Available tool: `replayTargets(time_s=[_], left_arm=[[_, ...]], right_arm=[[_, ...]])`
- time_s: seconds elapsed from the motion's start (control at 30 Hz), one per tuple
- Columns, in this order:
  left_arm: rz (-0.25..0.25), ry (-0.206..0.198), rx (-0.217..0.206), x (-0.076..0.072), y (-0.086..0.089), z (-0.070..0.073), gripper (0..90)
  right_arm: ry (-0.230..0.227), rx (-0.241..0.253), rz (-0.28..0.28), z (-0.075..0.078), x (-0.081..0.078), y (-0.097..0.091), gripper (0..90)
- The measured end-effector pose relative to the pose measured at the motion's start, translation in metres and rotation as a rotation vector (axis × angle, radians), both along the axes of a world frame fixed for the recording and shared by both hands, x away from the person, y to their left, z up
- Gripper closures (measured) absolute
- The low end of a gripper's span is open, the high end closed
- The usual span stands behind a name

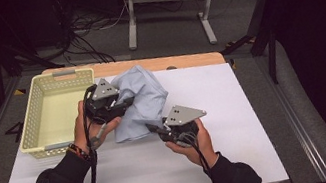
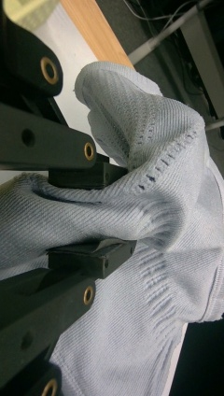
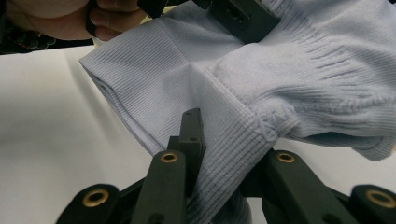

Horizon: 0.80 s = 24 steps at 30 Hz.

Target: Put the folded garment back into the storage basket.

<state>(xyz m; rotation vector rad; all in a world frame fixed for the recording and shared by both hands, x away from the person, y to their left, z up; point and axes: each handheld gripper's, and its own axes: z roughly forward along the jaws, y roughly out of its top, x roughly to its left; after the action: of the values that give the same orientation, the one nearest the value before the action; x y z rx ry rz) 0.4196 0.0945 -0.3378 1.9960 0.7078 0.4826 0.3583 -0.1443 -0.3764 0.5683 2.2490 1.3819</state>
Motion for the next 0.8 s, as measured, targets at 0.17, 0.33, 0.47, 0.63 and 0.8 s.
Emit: replayTargets(time_s=[0.17, 0.33, 0.47, 0.63, 0.8], left_arm=[[0.030, -0.021, 0.023, 0.002, 0.013, 0.008, 68.0], [0.064, -0.035, 0.037, 0.004, 0.031, 0.014, 68.0], [0.095, -0.039, 0.032, 0.007, 0.045, 0.015, 68.0], [0.134, -0.038, 0.026, 0.010, 0.066, 0.016, 67.8], [0.170, -0.023, 0.017, 0.012, 0.089, 0.013, 67.7]], right_arm=[[-0.009, 0.006, 0.011, 0.004, 0.008, 0.013, 75.0], [-0.026, 0.007, 0.030, 0.008, 0.017, 0.031, 74.9], [-0.025, -0.002, 0.045, 0.011, 0.026, 0.046, 74.9], [-0.018, -0.001, 0.062, 0.012, 0.034, 0.066, 74.9], [-0.009, -0.002, 0.077, 0.010, 0.042, 0.090, 74.9]])
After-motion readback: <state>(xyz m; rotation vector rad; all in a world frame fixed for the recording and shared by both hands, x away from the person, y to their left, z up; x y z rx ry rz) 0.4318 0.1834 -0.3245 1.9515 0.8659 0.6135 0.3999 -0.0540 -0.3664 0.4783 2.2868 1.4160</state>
